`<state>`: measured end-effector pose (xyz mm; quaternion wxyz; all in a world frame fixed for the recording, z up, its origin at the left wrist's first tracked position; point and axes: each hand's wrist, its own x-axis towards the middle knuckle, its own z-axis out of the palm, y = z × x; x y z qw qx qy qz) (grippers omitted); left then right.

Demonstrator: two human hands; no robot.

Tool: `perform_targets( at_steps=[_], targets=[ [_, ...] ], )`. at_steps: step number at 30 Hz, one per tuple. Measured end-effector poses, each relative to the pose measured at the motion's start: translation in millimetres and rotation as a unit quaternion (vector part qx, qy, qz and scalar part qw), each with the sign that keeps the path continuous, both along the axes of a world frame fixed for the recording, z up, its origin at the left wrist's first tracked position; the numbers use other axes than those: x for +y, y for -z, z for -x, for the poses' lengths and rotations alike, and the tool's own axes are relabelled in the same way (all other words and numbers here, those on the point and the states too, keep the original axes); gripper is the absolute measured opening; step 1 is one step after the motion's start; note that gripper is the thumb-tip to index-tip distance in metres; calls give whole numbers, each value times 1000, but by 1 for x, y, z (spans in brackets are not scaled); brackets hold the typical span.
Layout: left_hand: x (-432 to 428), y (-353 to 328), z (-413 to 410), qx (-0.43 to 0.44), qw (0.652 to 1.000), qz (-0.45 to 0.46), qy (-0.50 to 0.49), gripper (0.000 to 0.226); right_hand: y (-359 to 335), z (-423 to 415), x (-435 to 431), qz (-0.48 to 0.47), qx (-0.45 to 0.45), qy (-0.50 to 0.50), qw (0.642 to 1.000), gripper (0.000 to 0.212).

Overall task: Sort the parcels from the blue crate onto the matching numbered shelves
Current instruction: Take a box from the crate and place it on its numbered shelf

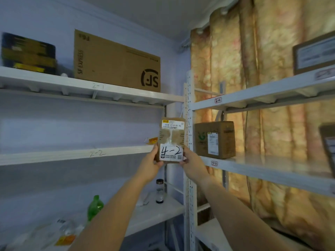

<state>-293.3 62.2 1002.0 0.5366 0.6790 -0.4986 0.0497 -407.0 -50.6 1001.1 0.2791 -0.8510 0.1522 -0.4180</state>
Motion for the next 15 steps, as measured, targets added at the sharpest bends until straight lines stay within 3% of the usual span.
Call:
perform_targets(
  at_steps=[6, 15],
  targets=[
    [-13, -11, 12, -17, 999, 0, 49, 64, -21, 37, 2, 45, 49, 74, 995, 52],
    [-32, -8, 44, -39, 991, -6, 129, 60, -11, 88, -6, 28, 60, 130, 989, 55]
  ],
)
